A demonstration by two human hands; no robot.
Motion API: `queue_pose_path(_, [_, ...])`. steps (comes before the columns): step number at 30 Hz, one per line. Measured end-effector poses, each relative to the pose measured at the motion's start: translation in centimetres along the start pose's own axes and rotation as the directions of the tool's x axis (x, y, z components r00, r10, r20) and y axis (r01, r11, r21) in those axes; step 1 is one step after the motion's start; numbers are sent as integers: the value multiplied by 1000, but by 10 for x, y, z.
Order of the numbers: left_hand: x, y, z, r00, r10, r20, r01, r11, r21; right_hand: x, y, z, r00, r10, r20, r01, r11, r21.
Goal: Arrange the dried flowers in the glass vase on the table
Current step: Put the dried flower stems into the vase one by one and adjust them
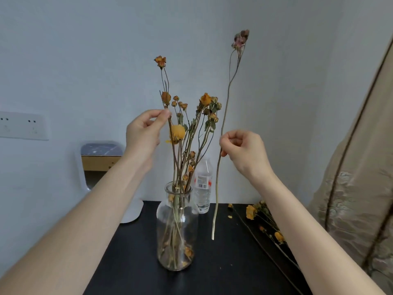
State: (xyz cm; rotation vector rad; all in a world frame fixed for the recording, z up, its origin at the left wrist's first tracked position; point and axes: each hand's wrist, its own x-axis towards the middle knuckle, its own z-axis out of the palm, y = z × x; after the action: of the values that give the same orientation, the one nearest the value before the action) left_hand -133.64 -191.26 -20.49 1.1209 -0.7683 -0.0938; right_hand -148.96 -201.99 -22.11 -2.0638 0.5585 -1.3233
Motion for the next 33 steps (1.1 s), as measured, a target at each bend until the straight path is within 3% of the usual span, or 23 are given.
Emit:
queue_pose_path(5, [12, 6, -1, 1000, -2, -10, 2, 999, -48, 0, -1, 4, 1000, -5, 16, 5, 1000, -18])
queue_pose_path(19, [-13, -59, -4, 993, -99, 65, 88, 984, 153, -10, 14, 15, 998, 46, 40, -46, 999, -18])
queue_pose_path(29, [-30, -80, -19, 959, -129, 253, -14, 868, 496, -11, 20, 21, 997, 63, 40, -62, 998, -21])
queue_pose_path(33, [-36, -83, -29, 961, -72, 265, -97, 814, 572, -5, 17, 23, 999, 54, 9, -54, 999, 7])
